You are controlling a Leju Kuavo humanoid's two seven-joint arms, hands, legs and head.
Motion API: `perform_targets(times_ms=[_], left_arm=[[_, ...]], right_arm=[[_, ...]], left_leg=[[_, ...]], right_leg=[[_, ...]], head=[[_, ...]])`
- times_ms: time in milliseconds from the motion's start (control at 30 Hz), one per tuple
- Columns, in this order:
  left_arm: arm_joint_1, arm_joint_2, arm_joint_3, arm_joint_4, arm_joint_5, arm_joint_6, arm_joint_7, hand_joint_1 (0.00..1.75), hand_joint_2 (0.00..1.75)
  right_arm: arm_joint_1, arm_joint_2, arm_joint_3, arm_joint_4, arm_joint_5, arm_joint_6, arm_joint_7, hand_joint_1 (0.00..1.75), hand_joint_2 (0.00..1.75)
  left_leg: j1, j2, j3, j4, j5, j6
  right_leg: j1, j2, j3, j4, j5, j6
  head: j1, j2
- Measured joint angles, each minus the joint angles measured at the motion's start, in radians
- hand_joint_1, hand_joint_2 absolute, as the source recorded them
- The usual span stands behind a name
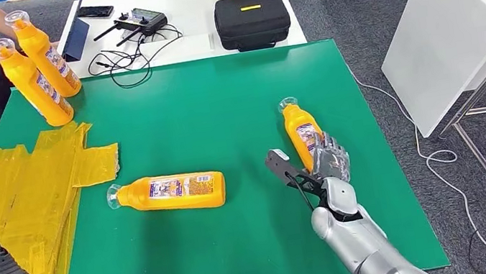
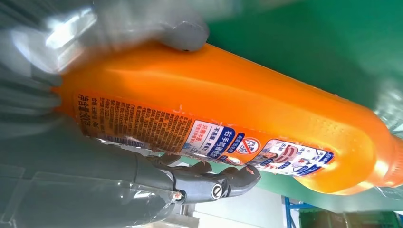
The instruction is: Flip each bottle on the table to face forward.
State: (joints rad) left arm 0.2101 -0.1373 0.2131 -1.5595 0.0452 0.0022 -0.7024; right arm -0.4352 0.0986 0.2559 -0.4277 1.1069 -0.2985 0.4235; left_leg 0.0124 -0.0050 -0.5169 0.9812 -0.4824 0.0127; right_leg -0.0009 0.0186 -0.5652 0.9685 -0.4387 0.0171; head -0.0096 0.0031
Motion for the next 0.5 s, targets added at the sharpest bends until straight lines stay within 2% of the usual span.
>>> perform_targets(times_ms=[500], left_arm=[[-0.048, -0.002, 0.004, 0.041, -0.002, -0.021, 0.0, 0.0, 0.0]], right_arm=[[0.033, -0.031, -0.079, -0.032, 0.021, 0.063, 0.014, 0.0, 1.75]], left_leg=[[-0.001, 0.0, 0.003, 0.0, 0.0, 0.0]], right_leg=[[0.0, 0.0, 0.003, 0.0, 0.0, 0.0]], head=[[0.0, 0.0]])
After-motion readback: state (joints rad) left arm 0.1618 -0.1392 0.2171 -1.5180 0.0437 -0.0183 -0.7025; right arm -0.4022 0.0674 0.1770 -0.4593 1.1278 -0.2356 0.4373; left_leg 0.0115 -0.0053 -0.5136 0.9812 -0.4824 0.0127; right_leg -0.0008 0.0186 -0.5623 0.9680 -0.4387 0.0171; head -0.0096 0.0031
